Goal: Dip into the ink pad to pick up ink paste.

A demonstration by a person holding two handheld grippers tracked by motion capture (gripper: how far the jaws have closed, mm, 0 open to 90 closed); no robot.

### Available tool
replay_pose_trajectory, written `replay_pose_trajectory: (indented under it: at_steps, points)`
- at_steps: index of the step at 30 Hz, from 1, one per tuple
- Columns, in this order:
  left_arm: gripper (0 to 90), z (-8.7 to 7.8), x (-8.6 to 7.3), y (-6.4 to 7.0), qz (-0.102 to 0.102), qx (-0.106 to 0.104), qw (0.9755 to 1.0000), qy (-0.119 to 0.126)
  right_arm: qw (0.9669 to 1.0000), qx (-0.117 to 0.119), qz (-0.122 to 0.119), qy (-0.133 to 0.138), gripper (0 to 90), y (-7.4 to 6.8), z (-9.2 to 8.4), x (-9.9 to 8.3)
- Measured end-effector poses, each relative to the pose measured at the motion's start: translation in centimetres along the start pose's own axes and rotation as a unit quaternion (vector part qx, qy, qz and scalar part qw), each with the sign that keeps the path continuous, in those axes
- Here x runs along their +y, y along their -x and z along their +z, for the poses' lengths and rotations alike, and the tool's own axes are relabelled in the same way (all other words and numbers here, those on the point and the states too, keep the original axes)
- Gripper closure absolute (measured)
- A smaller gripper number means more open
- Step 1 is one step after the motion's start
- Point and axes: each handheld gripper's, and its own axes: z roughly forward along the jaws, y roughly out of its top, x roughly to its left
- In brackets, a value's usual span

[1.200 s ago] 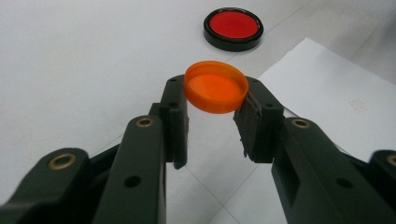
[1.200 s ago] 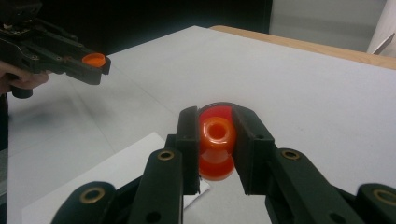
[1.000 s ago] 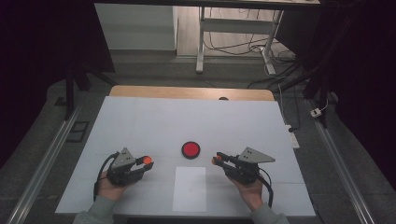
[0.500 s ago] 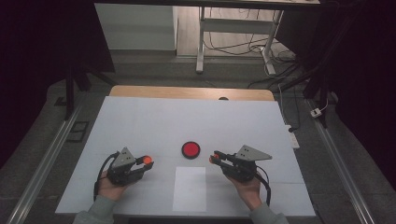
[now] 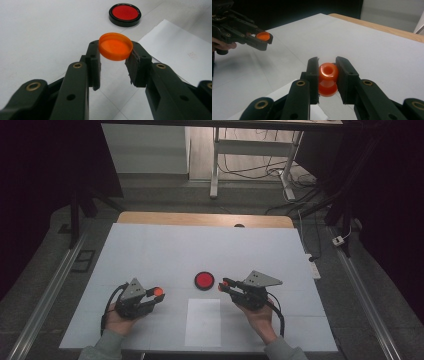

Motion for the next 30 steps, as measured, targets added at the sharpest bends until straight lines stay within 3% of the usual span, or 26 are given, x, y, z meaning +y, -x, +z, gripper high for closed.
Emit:
replay_pose_trajectory:
  at_steps: [13,20,30]
  points:
    - [65.0,-0.2,-0.1,-0.4,-0.005,-0.006,0.9999,0.007,0.9998,0.002,0.013,-0.017,72.4,0.7,1.7,-0.2]
    - [65.0,-0.1,-0.1,-0.4,-0.006,-0.01,0.9999,0.006,0.9996,0.002,0.002,-0.029,72.4,0.8,2.8,-0.2]
    - [65.0,0.3,0.1,-0.3,-0.002,-0.013,0.9999,0.004,0.9997,0.004,0.0,-0.024,72.4,0.8,3.4,0.3]
